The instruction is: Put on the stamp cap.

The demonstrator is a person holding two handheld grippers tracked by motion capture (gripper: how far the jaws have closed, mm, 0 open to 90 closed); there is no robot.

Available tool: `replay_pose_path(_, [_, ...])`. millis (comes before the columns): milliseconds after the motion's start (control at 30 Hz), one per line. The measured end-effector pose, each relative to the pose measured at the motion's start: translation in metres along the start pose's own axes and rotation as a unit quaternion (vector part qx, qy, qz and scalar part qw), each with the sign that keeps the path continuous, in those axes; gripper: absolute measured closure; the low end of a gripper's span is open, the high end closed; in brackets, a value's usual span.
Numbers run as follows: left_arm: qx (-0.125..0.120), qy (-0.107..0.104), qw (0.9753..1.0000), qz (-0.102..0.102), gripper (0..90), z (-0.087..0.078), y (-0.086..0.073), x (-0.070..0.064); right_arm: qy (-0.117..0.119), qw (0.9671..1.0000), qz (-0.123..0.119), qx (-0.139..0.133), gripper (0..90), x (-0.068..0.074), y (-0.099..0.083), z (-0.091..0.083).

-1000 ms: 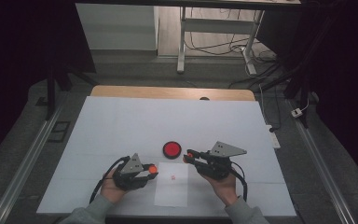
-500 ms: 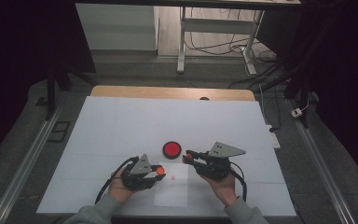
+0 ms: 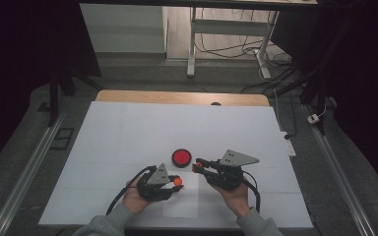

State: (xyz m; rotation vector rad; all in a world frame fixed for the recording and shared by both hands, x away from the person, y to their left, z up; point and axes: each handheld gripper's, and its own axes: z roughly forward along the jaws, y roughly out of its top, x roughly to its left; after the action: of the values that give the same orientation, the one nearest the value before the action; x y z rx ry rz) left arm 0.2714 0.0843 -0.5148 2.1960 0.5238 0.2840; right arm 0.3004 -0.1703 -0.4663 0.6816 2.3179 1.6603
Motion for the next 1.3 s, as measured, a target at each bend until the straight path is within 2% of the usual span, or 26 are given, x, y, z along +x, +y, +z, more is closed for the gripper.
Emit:
replay_pose_path(367, [0.000, -0.003, 1.0000, 0.001, 64.0, 0.004, 0.004, -0.001, 0.005, 1.0000, -0.002, 0.002, 71.5, 0.004, 0.000, 0.003])
replay_pose_path(600, [0.003, -0.004, 1.0000, 0.004, 64.0, 0.008, 0.006, -0.001, 0.017, 0.9998, -0.004, 0.010, 71.5, 0.009, -0.002, 0.009])
replay_pose_path(867, [-0.004, -0.007, 1.0000, -0.002, 64.1, 0.009, 0.007, -0.001, 0.031, 0.9993, -0.009, 0.020, 71.5, 0.017, -0.004, 0.018])
replay_pose_path(1300, [-0.011, -0.006, 0.9999, -0.003, 64.2, 0.007, 0.007, -0.001, 0.039, 0.9988, -0.009, 0.031, 71.4, 0.020, -0.007, 0.023])
